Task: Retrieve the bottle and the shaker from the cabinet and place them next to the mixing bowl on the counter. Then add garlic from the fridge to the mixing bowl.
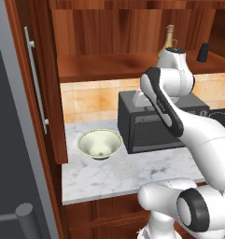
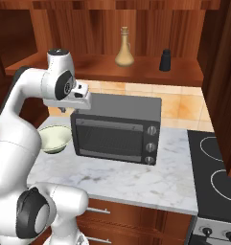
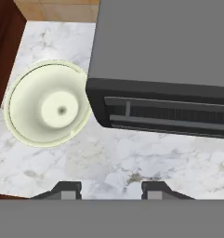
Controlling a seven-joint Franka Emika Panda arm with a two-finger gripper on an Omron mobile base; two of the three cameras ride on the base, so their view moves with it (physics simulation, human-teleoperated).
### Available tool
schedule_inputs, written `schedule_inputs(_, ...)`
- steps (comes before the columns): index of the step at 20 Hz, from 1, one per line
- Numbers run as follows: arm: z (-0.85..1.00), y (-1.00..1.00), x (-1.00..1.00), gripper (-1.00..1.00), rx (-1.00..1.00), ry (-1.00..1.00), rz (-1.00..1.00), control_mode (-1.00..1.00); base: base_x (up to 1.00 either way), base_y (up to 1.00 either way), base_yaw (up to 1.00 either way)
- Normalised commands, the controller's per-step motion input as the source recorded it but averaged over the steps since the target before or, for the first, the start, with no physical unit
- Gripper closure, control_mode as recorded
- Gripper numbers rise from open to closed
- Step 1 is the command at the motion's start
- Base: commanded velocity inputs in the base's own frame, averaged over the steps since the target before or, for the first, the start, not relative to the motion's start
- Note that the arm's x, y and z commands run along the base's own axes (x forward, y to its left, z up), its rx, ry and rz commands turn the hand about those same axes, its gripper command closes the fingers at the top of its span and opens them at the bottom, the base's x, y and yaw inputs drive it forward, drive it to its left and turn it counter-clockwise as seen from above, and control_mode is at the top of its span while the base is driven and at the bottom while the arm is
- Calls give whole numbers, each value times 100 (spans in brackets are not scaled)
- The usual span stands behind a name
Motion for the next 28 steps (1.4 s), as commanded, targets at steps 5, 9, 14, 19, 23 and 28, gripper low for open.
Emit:
schedule_inputs(5, 1, 0, -3, -100, 0, -11, -2, -100, 0, 0, 0)
schedule_inputs(9, 24, 0, -4, -100, 0, -17, -7, -100, 0, 0, 0)
schedule_inputs(14, 52, -10, -7, -100, -1, -15, -14, -100, 0, 0, 0)
schedule_inputs(19, 62, -22, -4, -100, -4, -6, -24, -100, 0, 0, 0)
schedule_inputs(23, 61, -21, 0, -100, -1, -1, -22, -100, 0, 0, 0)
schedule_inputs(28, 62, -27, 0, -100, 0, -4, -11, -100, 0, 0, 0)
